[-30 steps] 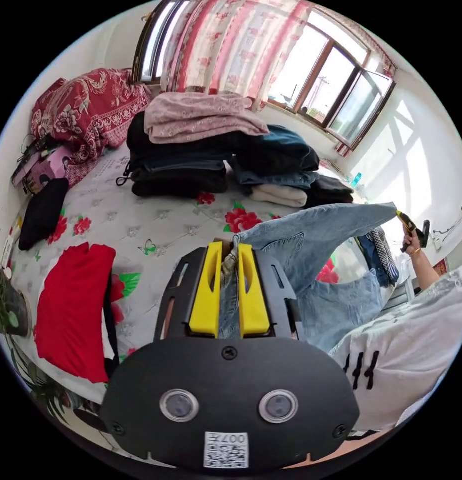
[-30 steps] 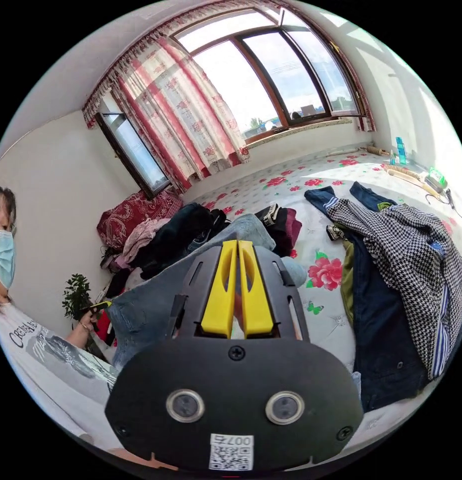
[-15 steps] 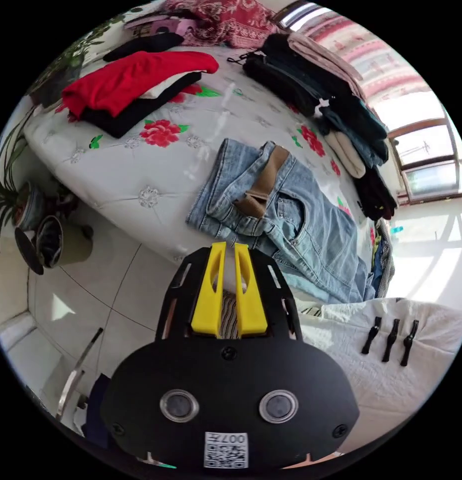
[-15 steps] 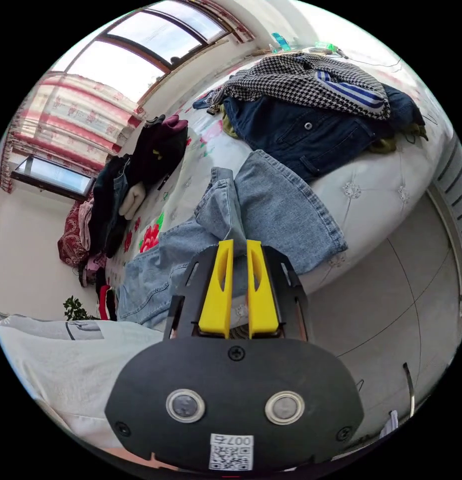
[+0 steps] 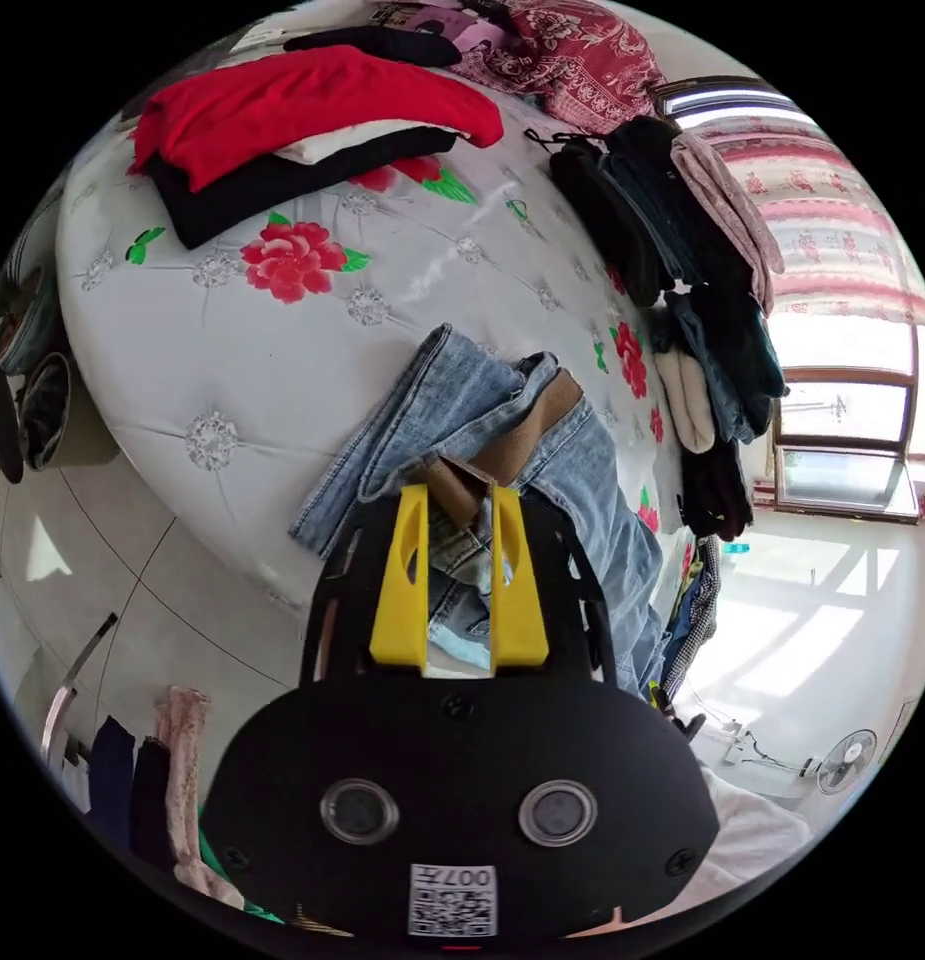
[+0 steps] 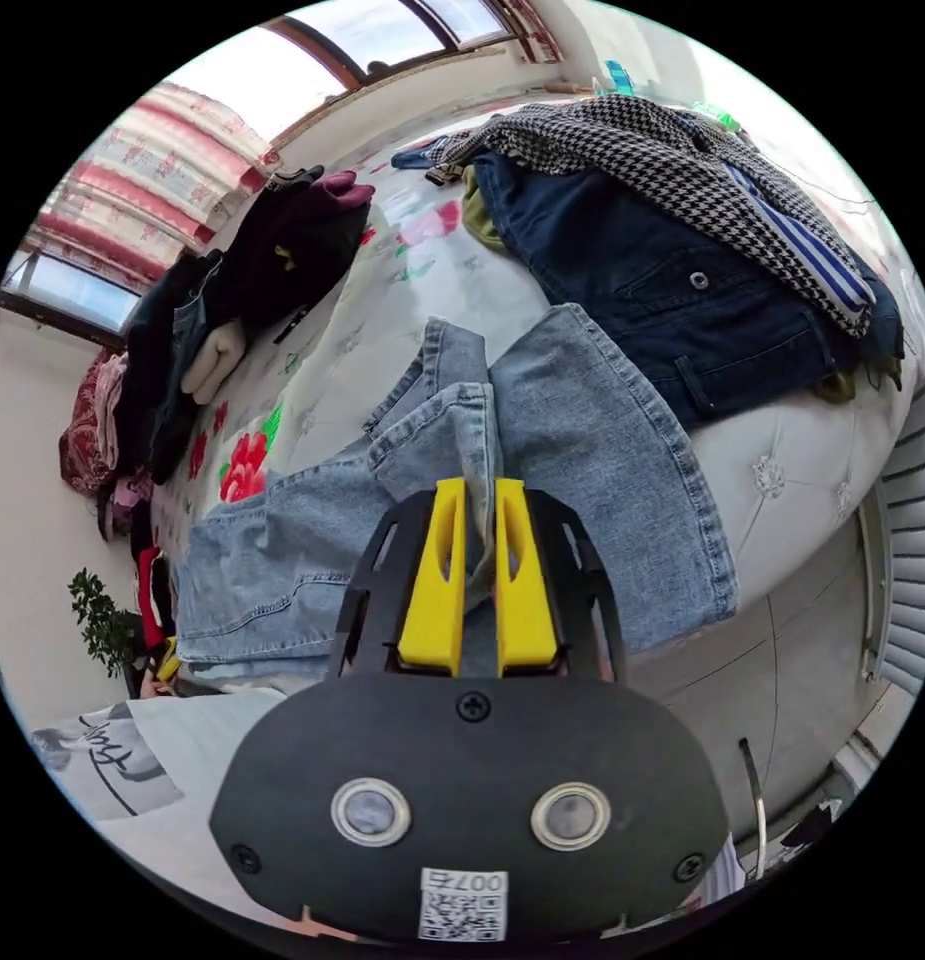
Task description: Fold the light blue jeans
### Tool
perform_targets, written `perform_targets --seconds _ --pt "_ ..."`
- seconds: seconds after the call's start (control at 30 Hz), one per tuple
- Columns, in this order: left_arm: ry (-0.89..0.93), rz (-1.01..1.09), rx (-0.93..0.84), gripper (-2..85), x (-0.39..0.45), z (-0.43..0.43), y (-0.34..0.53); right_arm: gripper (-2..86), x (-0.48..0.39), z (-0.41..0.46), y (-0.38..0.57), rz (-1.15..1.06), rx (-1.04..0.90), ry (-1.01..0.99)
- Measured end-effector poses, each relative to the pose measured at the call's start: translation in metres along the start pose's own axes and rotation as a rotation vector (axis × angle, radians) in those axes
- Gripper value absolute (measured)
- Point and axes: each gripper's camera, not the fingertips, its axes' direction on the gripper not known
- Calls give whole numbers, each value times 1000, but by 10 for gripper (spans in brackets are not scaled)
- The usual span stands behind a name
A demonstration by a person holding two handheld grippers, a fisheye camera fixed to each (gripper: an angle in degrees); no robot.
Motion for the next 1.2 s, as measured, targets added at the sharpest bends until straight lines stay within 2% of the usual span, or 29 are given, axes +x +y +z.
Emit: perform_targets --seconds 0.07,0.13,0.2,0.27,0.4,0.5,0.57,0.67,0.73,0.83,0.93,1.07,1.2 --pt "-3 66 36 39 13 -16 0 12 -4 -36 -4 -41 148 -82" --pt "60 218 115 33 29 -45 14 4 1 -99 10 -86 383 -181" --pt "70 294 158 32 33 -60 32 4 14 -127 21 -89 458 -166" --pt "56 290 156 33 23 -63 48 5 36 -128 27 -20 441 -116" --pt "54 80 66 37 -35 -26 69 28 98 -67 26 327 167 -35" --pt "104 27 77 39 -54 -17 76 45 94 -75 29 412 236 127" --pt "110 27 77 40 -55 -16 75 52 72 -90 19 342 325 122" --pt "73 69 50 40 -48 -14 69 62 8 -88 -26 33 312 -66" --pt "40 103 37 40 -41 -12 66 68 -60 -63 -69 -242 188 -253" --pt "16 143 27 41 -35 -9 64 73 -153 -17 -107 -507 23 -406" --pt "26 147 19 40 -36 -8 62 76 -231 44 -137 -616 -214 -577" --pt "49 135 22 40 -38 -7 63 81 -300 115 -156 -647 -489 -621" --pt "72 118 19 40 -42 -3 63 84 -346 175 -162 -682 -691 -487"
